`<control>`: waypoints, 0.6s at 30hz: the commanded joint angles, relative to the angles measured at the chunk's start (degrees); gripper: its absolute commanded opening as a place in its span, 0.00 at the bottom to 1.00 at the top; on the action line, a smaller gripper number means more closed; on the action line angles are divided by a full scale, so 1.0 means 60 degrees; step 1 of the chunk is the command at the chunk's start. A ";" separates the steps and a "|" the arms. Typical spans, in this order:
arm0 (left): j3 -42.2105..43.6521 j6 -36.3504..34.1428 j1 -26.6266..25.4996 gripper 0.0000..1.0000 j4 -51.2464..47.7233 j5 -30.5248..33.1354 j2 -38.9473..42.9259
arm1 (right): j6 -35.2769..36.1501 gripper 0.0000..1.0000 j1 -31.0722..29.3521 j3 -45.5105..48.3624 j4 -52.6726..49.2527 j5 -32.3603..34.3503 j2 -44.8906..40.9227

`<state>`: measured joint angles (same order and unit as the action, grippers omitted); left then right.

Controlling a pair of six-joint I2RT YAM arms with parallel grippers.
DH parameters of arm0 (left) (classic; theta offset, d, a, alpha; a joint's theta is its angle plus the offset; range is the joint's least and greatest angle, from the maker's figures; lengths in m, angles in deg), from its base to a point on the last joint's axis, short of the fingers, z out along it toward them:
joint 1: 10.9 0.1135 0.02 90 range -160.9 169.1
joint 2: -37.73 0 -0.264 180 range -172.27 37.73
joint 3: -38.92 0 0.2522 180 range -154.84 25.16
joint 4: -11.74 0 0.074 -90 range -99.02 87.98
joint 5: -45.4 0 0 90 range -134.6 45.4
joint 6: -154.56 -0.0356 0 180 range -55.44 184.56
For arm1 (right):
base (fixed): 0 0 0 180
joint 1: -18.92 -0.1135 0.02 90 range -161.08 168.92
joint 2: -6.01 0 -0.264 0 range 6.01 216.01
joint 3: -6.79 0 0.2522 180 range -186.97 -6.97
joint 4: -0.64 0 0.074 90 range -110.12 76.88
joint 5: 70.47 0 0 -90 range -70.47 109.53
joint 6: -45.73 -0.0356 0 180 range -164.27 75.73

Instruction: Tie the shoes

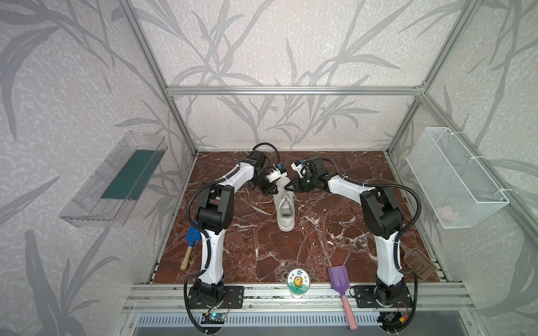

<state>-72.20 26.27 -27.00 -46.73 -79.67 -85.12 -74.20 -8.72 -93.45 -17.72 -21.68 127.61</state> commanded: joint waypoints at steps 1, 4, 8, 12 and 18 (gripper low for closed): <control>0.0168 -0.0048 -0.0027 0.00 0.0101 0.0011 0.0230 | 0.0090 0.03 0.0051 -0.0060 -0.0194 -0.0163 -0.0142; 0.0202 -0.0009 -0.0012 0.00 0.0149 0.0125 0.0407 | 0.0073 0.03 0.0081 -0.0074 -0.0171 -0.0163 -0.0169; 0.0216 0.0033 -0.0012 0.00 0.0153 0.0149 0.0514 | 0.0080 0.03 0.0109 -0.0063 -0.0169 -0.0174 -0.0194; 0.0202 0.0224 0.0002 0.00 0.0233 0.0291 0.0582 | 0.0074 0.03 0.0111 -0.0045 -0.0148 -0.0163 -0.0227; 0.0246 0.0425 0.0002 0.00 0.0478 0.0149 0.0693 | 0.0080 0.03 0.0124 -0.0041 -0.0132 -0.0190 -0.0228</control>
<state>-71.32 28.68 -26.97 -44.28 -78.33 -83.57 -74.23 -8.23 -93.45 -17.72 -21.79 127.61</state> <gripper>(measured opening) 0.047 0.046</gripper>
